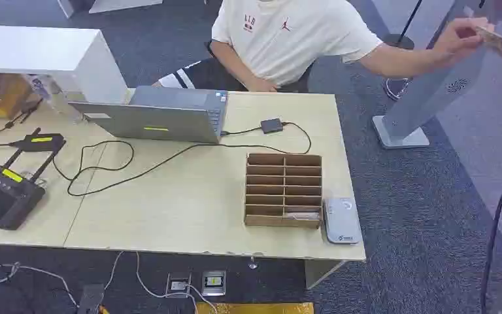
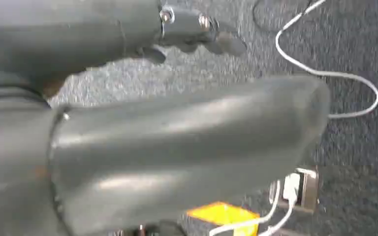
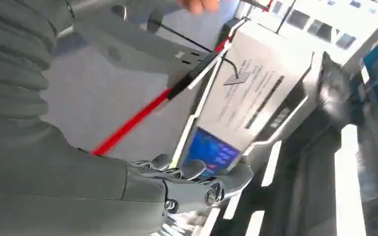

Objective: Pass the card to the sensor for recognition and then transmit it.

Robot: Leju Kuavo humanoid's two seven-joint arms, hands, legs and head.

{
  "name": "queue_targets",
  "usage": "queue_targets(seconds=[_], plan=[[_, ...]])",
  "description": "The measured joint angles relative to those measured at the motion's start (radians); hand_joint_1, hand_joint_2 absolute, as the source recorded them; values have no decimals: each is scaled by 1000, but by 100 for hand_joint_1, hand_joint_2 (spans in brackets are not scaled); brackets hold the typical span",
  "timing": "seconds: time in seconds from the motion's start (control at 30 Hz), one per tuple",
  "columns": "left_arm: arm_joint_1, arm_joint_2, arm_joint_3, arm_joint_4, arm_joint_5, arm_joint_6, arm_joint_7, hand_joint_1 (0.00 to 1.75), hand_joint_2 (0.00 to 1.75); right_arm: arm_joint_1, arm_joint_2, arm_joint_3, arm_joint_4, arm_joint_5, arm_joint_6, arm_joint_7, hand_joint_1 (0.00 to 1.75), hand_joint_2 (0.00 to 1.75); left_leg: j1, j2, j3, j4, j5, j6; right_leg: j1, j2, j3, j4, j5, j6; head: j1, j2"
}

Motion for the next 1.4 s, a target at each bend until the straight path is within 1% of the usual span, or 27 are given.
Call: queue_targets(seconds=[0.1, 0.17, 0.3, 0.43, 0.77, 1.3, 1.33, 1.4], plan=[[-1, 0, 0, 0, -6, -2, -5, 0, 0, 15, 5, 75, -37, 156, 33, -13, 0, 175, 0, 0, 0, 0, 0, 0, 0, 0, 0, 0, 0, 0, 0, 0], [-1, 0, 0, 0, -8, -2, -6, 0, 0, 22, 9, 121, -56, 213, 49, -16, 0, 175, 0, 0, 0, 0, 0, 0, 0, 0, 0, 0, 0, 0, 0, 0], [-1, 0, 0, 0, -15, -2, -6, 0, 0, 29, 16, 180, -77, 300, 82, -9, 0, 175, 0, 0, 0, 0, 0, 0, 0, 0, 0, 0, 0, 0, 0, 0], [-2, 0, 0, 1, -18, -3, -6, 0, 0, 36, 18, 219, -92, 311, 89, -7, 0, 175, 0, 0, 0, 0, 0, 0, 0, 0, 0, 0, 0, 0, 0, 0], [-2, 2, -1, 2, -18, -3, -6, 0, 0, 39, 17, 264, -101, 311, 93, -7, 0, 175, 0, 0, 0, 0, 0, 0, 0, 1, -1, 0, 0, 0, 0, 0], [-2, 3, -1, 3, -18, -3, -6, 0, 0, 39, 14, 295, -101, 311, 93, -5, 0, 175, 0, 0, 0, 0, 0, 0, 0, 1, -1, 0, 0, 0, 0, 0], [-2, 3, -1, 3, -18, -3, -6, 0, 0, 39, 14, 296, -101, 311, 93, -5, 175, 175, 0, 0, 0, 0, 0, 0, 0, 1, -1, 0, 0, 0, 0, 0], [-2, 3, -1, 3, -18, -3, -6, 0, 0, 39, 14, 296, -102, 311, 93, -5, 175, 175, 0, 0, 0, 0, 0, 0, 0, 1, -1, 0, 0, 0, 0, 0]])
